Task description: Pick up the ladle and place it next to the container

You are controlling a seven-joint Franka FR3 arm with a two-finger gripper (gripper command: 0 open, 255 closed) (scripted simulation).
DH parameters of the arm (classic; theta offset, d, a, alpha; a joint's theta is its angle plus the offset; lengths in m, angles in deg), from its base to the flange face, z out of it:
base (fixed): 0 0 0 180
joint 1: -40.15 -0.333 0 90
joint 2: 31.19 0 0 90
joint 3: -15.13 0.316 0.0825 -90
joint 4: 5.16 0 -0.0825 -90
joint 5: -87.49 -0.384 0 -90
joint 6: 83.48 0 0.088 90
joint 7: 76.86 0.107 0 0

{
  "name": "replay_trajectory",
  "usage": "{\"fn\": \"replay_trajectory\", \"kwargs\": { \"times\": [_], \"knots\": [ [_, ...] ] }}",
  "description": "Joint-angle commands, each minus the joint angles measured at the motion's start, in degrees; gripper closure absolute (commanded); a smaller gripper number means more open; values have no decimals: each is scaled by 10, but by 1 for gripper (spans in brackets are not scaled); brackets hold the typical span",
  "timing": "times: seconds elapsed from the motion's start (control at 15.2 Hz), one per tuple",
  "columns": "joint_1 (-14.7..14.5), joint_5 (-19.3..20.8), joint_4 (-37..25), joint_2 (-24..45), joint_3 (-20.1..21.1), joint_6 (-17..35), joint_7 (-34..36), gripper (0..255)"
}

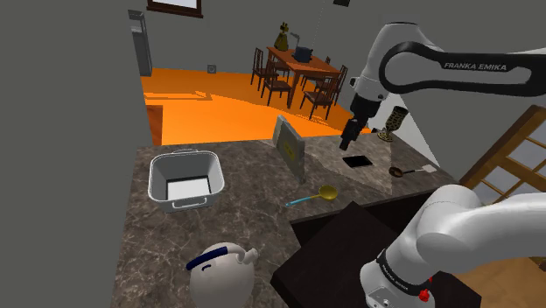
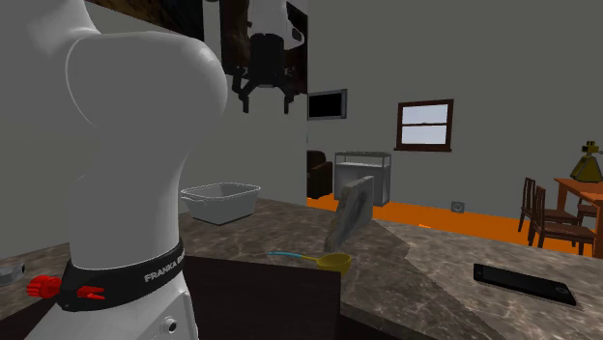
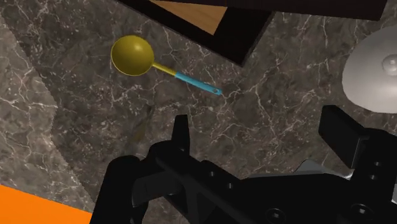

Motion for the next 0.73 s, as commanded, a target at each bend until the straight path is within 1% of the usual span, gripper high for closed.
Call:
{"fn": "replay_trajectory", "kwargs": {
  "times": [0.0,0.4,0.66],
  "knots": [
    [-4,16,24,15,-27,35,-52,0],
    [-27,52,60,103,-105,143,-195,0],
    [-51,60,66,188,-158,222,-295,0]
  ]
}}
